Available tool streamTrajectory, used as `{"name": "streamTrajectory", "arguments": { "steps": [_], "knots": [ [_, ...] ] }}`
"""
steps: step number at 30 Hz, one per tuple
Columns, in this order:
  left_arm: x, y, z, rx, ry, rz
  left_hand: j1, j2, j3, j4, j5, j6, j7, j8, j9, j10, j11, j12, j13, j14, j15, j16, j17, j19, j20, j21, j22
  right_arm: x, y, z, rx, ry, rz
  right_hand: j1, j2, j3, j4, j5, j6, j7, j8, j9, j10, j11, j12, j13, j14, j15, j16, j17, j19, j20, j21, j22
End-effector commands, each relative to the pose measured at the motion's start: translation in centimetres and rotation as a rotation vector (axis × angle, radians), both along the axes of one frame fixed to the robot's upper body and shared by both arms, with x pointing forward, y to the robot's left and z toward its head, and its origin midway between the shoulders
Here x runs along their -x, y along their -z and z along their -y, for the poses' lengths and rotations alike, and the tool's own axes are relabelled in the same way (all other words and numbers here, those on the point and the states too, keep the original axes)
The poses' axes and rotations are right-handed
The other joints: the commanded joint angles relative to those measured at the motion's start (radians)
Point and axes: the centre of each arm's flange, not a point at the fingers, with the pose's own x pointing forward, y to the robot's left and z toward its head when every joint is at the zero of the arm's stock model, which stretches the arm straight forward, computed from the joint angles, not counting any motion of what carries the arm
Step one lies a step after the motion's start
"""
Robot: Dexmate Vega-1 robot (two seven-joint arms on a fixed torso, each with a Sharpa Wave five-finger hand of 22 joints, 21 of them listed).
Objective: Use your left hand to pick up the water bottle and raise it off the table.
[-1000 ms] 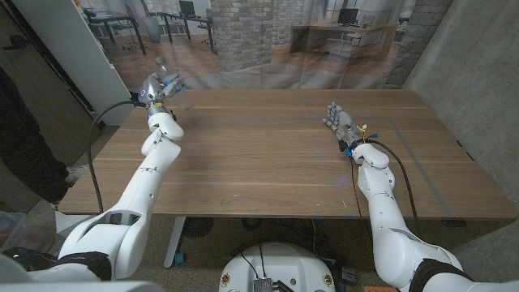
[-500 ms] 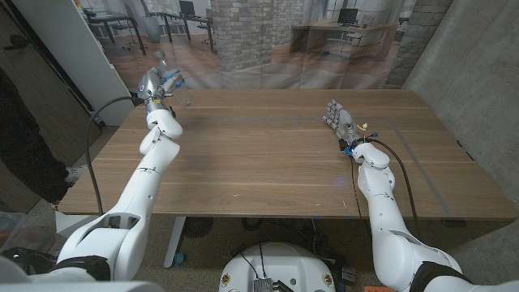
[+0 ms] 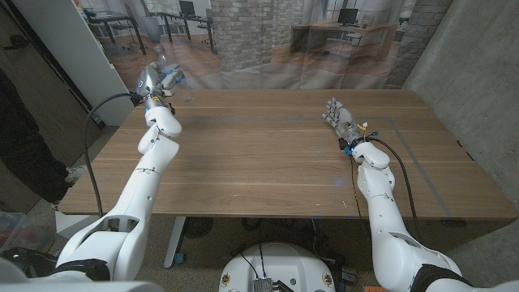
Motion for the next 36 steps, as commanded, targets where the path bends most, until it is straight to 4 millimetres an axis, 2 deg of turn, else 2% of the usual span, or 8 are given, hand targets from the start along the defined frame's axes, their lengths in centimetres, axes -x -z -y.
{"name": "streamTrajectory", "arguments": {
  "steps": [1,15,24,36],
  "knots": [
    [0.8,-0.7,0.2,-0.02,0.02,0.032,-0.008,0.018,0.026,0.019,0.007,0.037,-0.003,0.003,0.005,0.01,-0.006,-0.002,0.003,0.011,-0.048,-0.001,0.006,-0.008,0.002,0.007,-0.001,0.7,-0.3,-0.3,-0.001,0.006,0.021,-0.003,0.001,0.006,-0.004,0.009,0.009,-0.004,0.008,0.004,0.006,0.002,0.003,0.003,0.002,0.012,0.006,0.002,0.006,0.002,0.005,0.003],
    [1.3,-1.9,0.3,-0.052,0.043,0.061,-0.011,0.017,0.029,0.019,0.007,0.039,-0.003,0.002,0.005,0.012,-0.006,-0.005,0.006,0.013,-0.047,-0.004,0.007,-0.008,0.001,0.012,-0.001,1.3,-0.4,-0.7,0.002,0.019,0.037,-0.003,0.0,0.006,-0.005,0.008,0.009,-0.004,0.008,0.004,0.006,0.001,0.002,0.003,0.002,0.011,0.006,0.002,0.006,0.001,0.005,0.003],
    [1.4,-2.4,0.5,-0.072,0.063,0.071,-0.013,0.017,0.032,0.02,0.007,0.041,-0.003,0.002,0.006,0.014,-0.006,-0.008,0.008,0.013,-0.048,-0.006,0.008,-0.012,0.0,0.015,-0.002,2.3,-1.1,-0.3,0.018,0.048,0.063,-0.004,0.0,0.005,-0.005,0.008,0.01,-0.004,0.008,0.004,0.007,0.002,0.002,0.003,0.003,0.013,0.006,0.002,0.007,0.004,0.005,0.003],
    [0.4,-2.7,1.1,-0.103,0.11,0.065,-0.015,0.016,0.034,0.02,0.006,0.046,-0.002,0.003,0.006,0.019,-0.006,-0.01,0.011,0.018,-0.047,-0.007,0.009,-0.015,-0.002,0.019,-0.002,3.8,-0.6,-0.3,0.029,0.089,0.065,-0.005,-0.001,0.005,-0.005,0.008,0.01,-0.004,0.008,0.004,0.009,0.003,0.002,0.003,0.004,0.012,0.006,0.002,0.008,0.003,0.005,0.003]
  ]
}}
